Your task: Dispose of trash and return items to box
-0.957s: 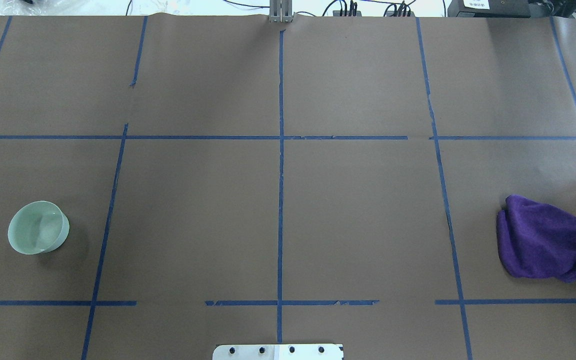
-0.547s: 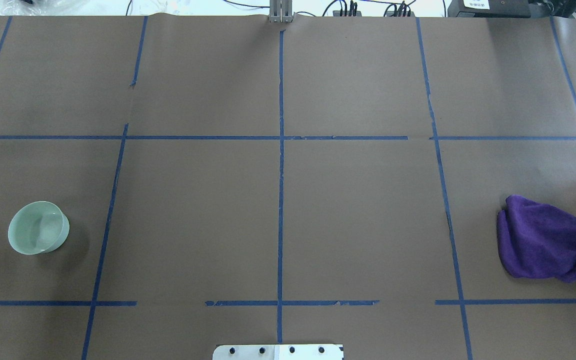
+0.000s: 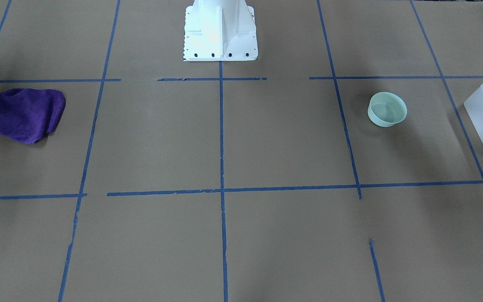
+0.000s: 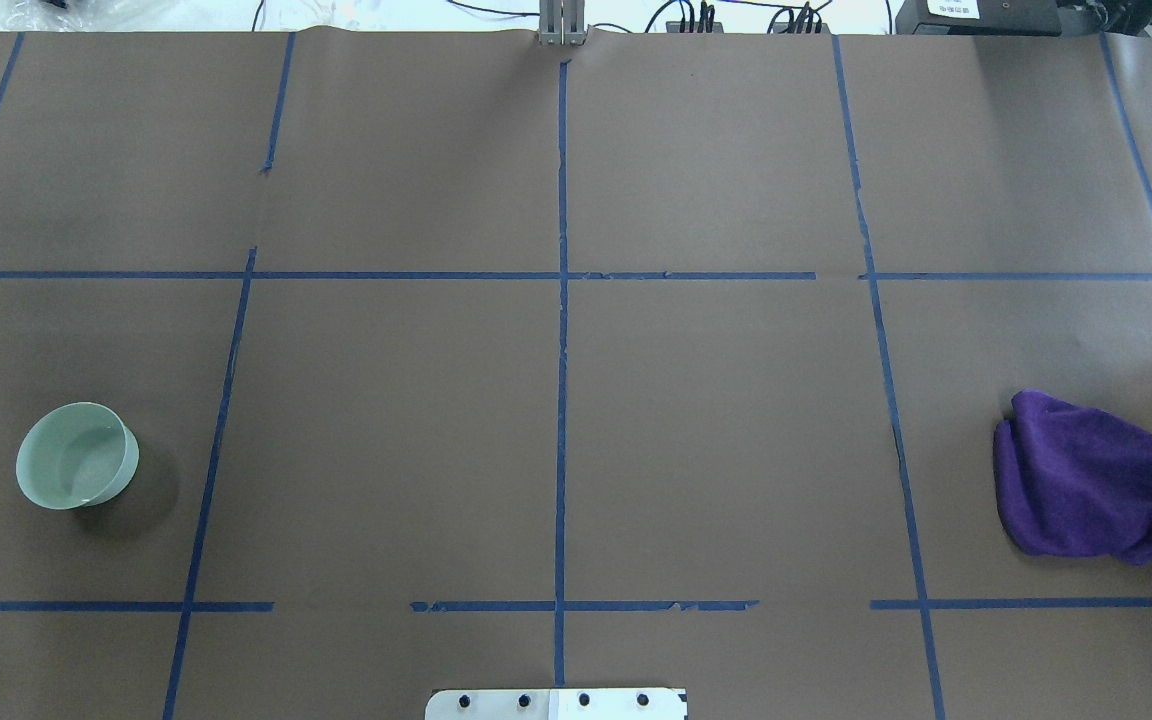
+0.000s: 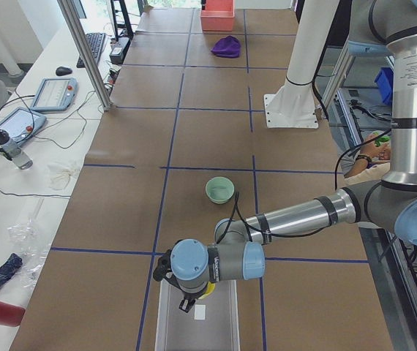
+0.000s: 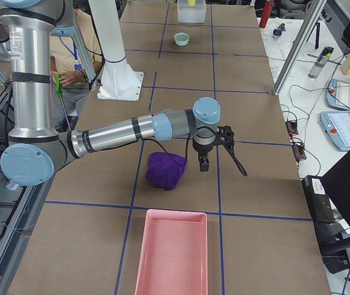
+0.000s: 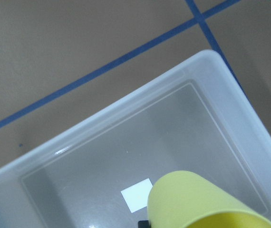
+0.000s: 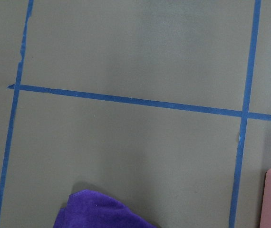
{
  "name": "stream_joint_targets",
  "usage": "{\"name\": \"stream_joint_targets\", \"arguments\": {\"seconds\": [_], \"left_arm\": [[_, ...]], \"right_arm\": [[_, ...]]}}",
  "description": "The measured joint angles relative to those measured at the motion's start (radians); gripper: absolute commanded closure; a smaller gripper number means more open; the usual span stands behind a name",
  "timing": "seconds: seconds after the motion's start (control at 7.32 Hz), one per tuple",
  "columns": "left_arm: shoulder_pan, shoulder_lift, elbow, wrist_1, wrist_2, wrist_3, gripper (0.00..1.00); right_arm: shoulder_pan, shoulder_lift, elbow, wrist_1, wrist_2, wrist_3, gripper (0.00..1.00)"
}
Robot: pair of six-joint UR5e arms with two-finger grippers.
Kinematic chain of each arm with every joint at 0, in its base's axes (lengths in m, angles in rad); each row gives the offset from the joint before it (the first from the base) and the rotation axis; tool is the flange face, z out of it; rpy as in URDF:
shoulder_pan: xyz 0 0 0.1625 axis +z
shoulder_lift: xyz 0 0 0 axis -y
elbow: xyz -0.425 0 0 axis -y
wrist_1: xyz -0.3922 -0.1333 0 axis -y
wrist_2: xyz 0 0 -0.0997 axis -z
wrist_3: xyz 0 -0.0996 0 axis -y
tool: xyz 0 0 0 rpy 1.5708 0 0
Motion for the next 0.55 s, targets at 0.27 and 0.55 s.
{"name": "stream_joint_targets", "arguments": {"seconds": [0.27, 0.55], "left_arm": [[0.013, -0.003, 0.071, -0.02, -0.063, -0.018, 1.0], [0.039, -0.004, 0.149, -0.147, -0.073, -0.076, 0.89]], "right_arm": [[-0.001, -0.001, -0.002, 0.0, 0.0, 0.0, 0.0], [-0.001, -0.001, -0.002, 0.0, 0.001, 0.0, 0.0]]}}
